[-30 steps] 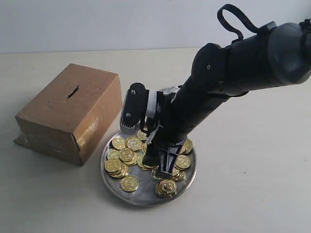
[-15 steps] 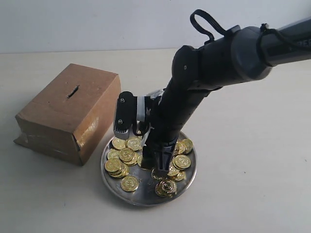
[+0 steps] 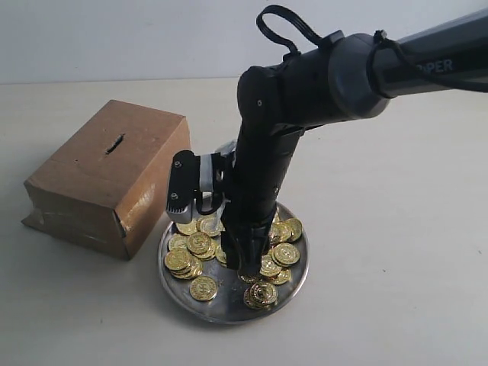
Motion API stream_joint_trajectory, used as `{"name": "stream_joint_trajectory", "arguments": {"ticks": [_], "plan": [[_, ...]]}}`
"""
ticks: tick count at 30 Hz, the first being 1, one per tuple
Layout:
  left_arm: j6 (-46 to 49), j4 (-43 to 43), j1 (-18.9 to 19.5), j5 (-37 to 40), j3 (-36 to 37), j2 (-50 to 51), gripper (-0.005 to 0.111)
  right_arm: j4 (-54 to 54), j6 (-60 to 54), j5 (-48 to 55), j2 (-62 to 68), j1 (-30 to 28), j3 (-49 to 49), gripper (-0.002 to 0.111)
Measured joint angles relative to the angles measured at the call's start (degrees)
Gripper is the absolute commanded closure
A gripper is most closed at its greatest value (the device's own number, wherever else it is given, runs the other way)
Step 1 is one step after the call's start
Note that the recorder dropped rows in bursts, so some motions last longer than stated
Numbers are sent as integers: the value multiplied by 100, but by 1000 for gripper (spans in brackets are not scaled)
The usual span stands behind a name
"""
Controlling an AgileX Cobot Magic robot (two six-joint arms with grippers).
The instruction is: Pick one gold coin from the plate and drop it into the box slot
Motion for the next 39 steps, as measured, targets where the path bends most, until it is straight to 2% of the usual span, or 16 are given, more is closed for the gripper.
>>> {"name": "stream_joint_trajectory", "arguments": {"ticks": [11,39], "plan": [[0,0,0,0,0,0,107,-631,696,180,241,215,-263,54],[0,0,0,29,0,0,107,-770,737,5,334,251,-263,55]]}}
